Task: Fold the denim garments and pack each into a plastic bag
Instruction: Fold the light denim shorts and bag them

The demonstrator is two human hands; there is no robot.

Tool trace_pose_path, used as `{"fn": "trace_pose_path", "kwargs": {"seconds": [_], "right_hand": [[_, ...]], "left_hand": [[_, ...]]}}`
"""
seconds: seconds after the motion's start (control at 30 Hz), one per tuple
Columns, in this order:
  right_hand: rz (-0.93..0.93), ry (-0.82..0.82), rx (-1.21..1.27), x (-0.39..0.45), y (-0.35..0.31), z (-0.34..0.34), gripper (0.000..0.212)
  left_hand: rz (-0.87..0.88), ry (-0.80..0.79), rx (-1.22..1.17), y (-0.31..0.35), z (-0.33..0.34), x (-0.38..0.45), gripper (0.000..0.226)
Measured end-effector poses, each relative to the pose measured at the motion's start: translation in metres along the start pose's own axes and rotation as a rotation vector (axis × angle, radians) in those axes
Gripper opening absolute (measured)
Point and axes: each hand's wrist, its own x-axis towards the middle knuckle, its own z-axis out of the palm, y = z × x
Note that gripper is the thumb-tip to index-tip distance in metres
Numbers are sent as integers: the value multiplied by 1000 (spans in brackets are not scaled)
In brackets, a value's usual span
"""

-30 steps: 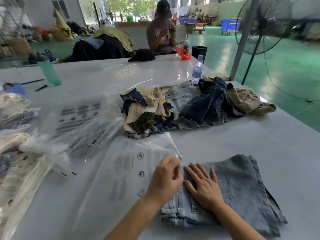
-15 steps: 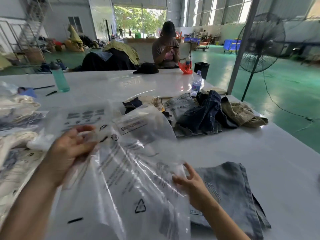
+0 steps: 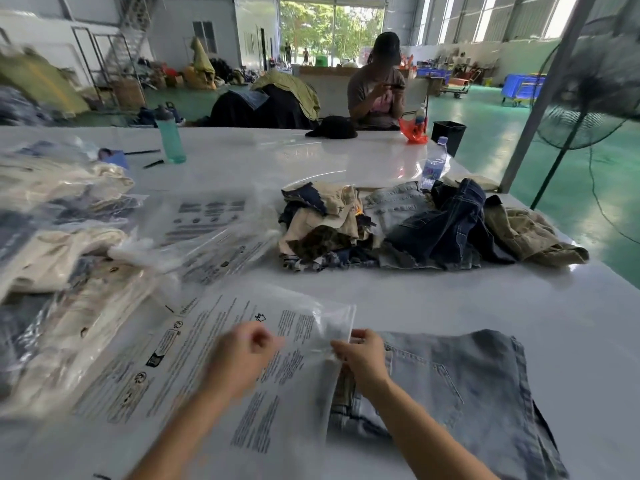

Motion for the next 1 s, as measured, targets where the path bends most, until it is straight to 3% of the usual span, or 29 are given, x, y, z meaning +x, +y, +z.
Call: {"fn": "trace_pose_path", "kwargs": {"seconds": [0.07, 0.1, 0.23, 0.3, 0.43, 0.57, 0.73, 0.8, 0.9, 0.93, 1.0], "right_hand": [[-17, 19, -60, 4, 2, 4, 36], [-22, 13, -92, 6, 1, 3, 35], [-23, -118, -39, 8, 0, -14, 22], [0, -202, -34, 3, 1, -22, 10], [12, -350, -178, -12, 8, -25, 19], [-12, -374, -145, -24, 5, -17, 18], [19, -409, -146, -28, -4, -14, 14], [5, -328, -121, -25, -7, -13, 21], [-56, -108, -165, -11, -7, -30, 23], [-65, -92, -206, -5, -6, -38, 20], [-32, -218, -280, -1, -4, -51, 19]], "left_hand": [[50, -284, 77, 35, 47, -9, 38], [63, -312, 176, 44, 67, -11, 40], [44, -178, 327, 41, 98, -4, 24], [12, -182, 237, 34, 94, 2, 23], [-135, -277, -107, 19, 84, 6, 24], [-312, -220, -416, 13, 85, 1, 22], [-358, -233, -584, 11, 78, -1, 22], [-360, -104, -566, 8, 64, 7, 22], [-400, 407, -457, -13, 13, 30, 21], [-392, 552, -413, -20, -8, 36, 18], [-321, 675, -331, -25, -38, 38, 14]]}}
